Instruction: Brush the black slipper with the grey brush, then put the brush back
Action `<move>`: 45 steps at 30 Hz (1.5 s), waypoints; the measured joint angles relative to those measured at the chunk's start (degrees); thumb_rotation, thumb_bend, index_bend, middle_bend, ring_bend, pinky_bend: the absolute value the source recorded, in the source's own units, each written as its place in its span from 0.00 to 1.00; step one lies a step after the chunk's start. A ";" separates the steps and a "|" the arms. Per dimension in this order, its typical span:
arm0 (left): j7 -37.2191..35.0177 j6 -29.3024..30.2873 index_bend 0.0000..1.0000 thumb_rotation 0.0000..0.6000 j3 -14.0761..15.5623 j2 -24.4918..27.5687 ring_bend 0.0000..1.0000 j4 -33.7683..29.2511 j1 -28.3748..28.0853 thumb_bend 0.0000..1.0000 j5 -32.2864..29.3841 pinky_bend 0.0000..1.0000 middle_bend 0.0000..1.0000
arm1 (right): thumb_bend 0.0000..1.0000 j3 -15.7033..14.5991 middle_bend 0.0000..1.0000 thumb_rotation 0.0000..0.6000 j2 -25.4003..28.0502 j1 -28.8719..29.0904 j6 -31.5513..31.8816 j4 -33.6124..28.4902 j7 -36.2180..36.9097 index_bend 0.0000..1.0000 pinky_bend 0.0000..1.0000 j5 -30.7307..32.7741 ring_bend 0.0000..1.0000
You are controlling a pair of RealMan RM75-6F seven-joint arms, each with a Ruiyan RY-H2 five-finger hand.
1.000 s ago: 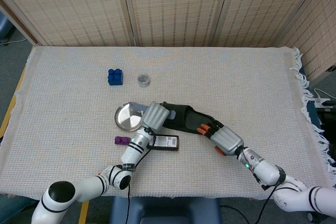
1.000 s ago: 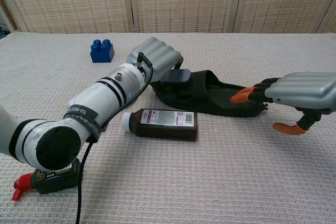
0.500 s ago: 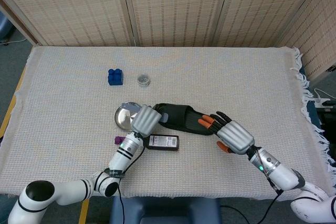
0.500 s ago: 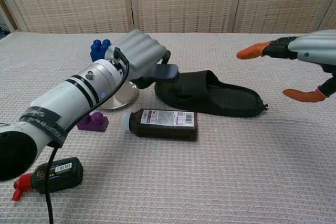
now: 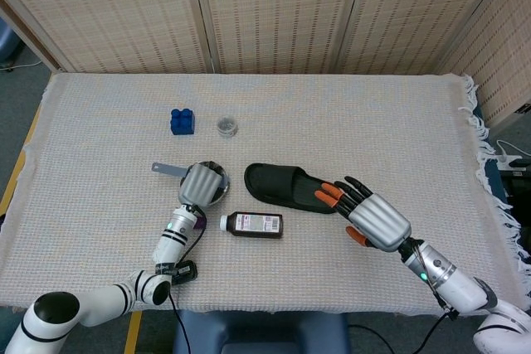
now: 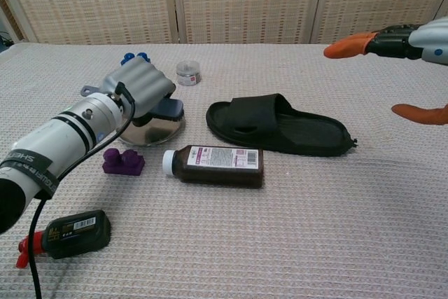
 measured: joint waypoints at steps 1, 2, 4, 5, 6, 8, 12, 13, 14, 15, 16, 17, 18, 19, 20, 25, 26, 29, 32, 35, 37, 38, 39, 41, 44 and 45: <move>0.07 -0.16 0.38 1.00 -0.10 -0.05 0.70 0.09 0.08 0.39 -0.27 0.95 0.43 | 0.39 0.09 0.00 1.00 -0.16 -0.02 0.00 0.11 -0.18 0.00 0.00 -0.01 0.00; 0.28 -0.48 0.37 1.00 -0.22 -0.07 0.70 0.09 0.19 0.39 -0.68 0.95 0.42 | 0.39 0.20 0.00 1.00 -0.30 -0.02 -0.04 0.16 -0.30 0.00 0.00 0.01 0.00; 0.81 -1.09 0.36 1.00 -0.43 -0.07 0.70 -0.04 0.33 0.39 -1.54 0.95 0.40 | 0.39 0.36 0.00 1.00 -0.47 -0.01 -0.18 0.20 -0.53 0.00 0.00 0.12 0.00; 1.12 -1.59 0.34 1.00 -0.60 -0.06 0.70 -0.27 0.41 0.39 -2.18 0.95 0.39 | 0.39 0.41 0.00 1.00 -0.54 -0.01 -0.25 0.21 -0.67 0.00 0.00 0.17 0.00; 1.27 -1.97 0.33 1.00 -0.74 -0.05 0.70 -0.50 0.47 0.38 -2.63 0.95 0.37 | 0.39 0.46 0.00 1.00 -0.63 -0.02 -0.39 0.21 -0.87 0.00 0.00 0.27 0.00; 1.35 -2.71 0.29 1.00 -1.07 -0.03 0.70 -1.04 0.55 0.38 -3.35 0.95 0.34 | 0.39 0.51 0.00 1.00 -0.68 -0.02 -0.61 0.20 -1.20 0.00 0.00 0.39 0.00; 1.25 -3.39 0.23 1.00 -1.44 0.06 0.70 -1.60 0.46 0.38 -3.94 0.95 0.23 | 0.39 0.61 0.00 1.00 -0.63 -0.02 -1.27 0.14 -1.99 0.00 0.00 0.93 0.00; 1.24 -3.49 0.22 1.00 -1.53 0.09 0.70 -1.72 0.43 0.38 -4.11 0.95 0.21 | 0.39 0.66 0.00 1.00 -0.61 -0.04 -1.39 0.07 -2.17 0.00 0.00 1.16 0.00; 1.28 -3.58 0.22 1.00 -1.66 0.15 0.70 -1.96 0.40 0.38 -4.35 0.95 0.18 | 0.39 0.72 0.00 1.00 -0.59 -0.09 -1.45 -0.05 -2.31 0.00 0.00 1.34 0.00; 1.37 -3.59 0.22 1.00 -1.70 0.22 0.70 -2.12 0.38 0.38 -4.45 0.95 0.17 | 0.39 0.80 0.00 1.00 -0.57 -0.17 -1.40 -0.12 -2.58 0.00 0.00 1.42 0.00; 1.46 -3.52 0.22 1.00 -1.71 0.28 0.70 -2.23 0.38 0.38 -4.47 0.95 0.17 | 0.39 0.86 0.00 1.00 -0.55 -0.25 -1.30 -0.18 -2.83 0.00 0.00 1.45 0.00; 1.53 -3.38 0.22 1.00 -1.71 0.38 0.70 -2.45 0.40 0.39 -4.48 0.95 0.16 | 0.39 0.91 0.00 1.00 -0.52 -0.35 -1.18 -0.29 -3.03 0.00 0.00 1.49 0.00; 1.55 -3.26 0.22 1.00 -1.73 0.48 0.70 -2.70 0.43 0.39 -4.49 0.95 0.16 | 0.39 0.96 0.00 1.00 -0.46 -0.46 -1.08 -0.44 -3.11 0.00 0.00 1.54 0.00; 1.57 -3.11 0.22 1.00 -1.78 0.60 0.70 -3.03 0.46 0.39 -4.51 0.96 0.16 | 0.39 0.98 0.00 1.00 -0.39 -0.55 -1.01 -0.52 -3.20 0.00 0.00 1.56 0.00; 1.58 -2.83 0.22 1.00 -1.83 0.83 0.70 -3.61 0.50 0.39 -4.47 0.96 0.16 | 0.39 0.99 0.00 1.00 -0.28 -0.67 -0.90 -0.64 -3.32 0.00 0.00 1.59 0.00; 1.67 -1.19 0.20 1.00 -1.88 2.85 0.64 -8.01 1.01 0.39 -3.94 0.92 0.12 | 0.38 0.49 0.00 1.00 0.66 -1.71 -0.01 -0.96 -3.08 0.00 0.00 1.42 0.00; 1.76 -0.69 0.20 1.00 -1.82 3.73 0.57 -9.78 1.30 0.39 -3.85 0.88 0.11 | 0.33 0.24 0.00 1.00 0.92 -1.89 0.07 -1.00 -2.65 0.00 0.00 1.30 0.00; 1.63 0.99 0.16 1.00 -1.50 6.81 0.35 -15.66 2.61 0.39 -3.55 0.67 0.08 | 0.22 -0.86 0.00 1.00 2.15 -3.23 1.27 -0.63 -0.36 0.00 0.00 0.73 0.00; -0.55 3.42 0.08 1.00 -0.53 11.34 0.16 -23.79 5.27 0.39 -2.39 0.39 0.05 | 0.19 -2.11 0.00 1.00 2.82 -6.04 4.75 0.31 0.72 0.00 0.00 0.15 0.00; -7.39 6.00 0.03 1.00 1.97 17.06 0.01 -33.17 9.34 0.39 0.94 0.20 0.00 | 0.19 -3.39 0.00 1.00 2.78 -10.76 10.32 1.81 0.26 0.00 0.00 0.09 0.00; -14.04 8.01 0.02 1.00 4.27 20.40 0.00 -37.50 12.15 0.38 4.31 0.16 0.00 | 0.19 -4.04 0.00 1.00 1.95 -14.97 15.24 3.51 -0.77 0.00 0.00 0.50 0.00; -19.35 9.82 0.01 1.00 6.11 22.55 0.00 -39.28 14.28 0.38 7.14 0.13 0.00 | 0.19 -4.29 0.00 1.00 1.33 -16.84 17.52 4.52 -1.03 0.00 0.00 0.66 0.00; -23.67 11.51 0.01 1.00 7.59 24.10 0.00 -40.02 16.06 0.38 9.45 0.13 0.00 | 0.19 -4.61 0.00 1.00 0.27 -19.44 20.62 6.20 -1.12 0.00 0.00 0.89 0.00; -34.30 16.63 0.01 1.00 11.02 27.40 0.00 -39.96 20.92 0.37 14.74 0.11 0.00 | 0.19 -5.15 0.00 1.00 -1.56 -23.37 24.86 9.21 -0.89 0.00 0.00 1.27 0.00; -48.11 25.81 0.00 1.00 14.76 31.10 0.00 -37.62 28.38 0.36 20.45 0.10 0.01 | 0.19 -5.58 0.00 1.00 -3.34 -27.60 28.62 12.67 -0.55 0.00 0.00 1.37 0.00; -51.30 28.36 0.00 1.00 15.56 32.19 0.00 -36.76 30.19 0.36 21.88 0.10 0.01 | 0.18 -5.59 0.00 1.00 -3.67 -28.13 29.26 12.79 -0.55 0.00 0.00 1.39 0.00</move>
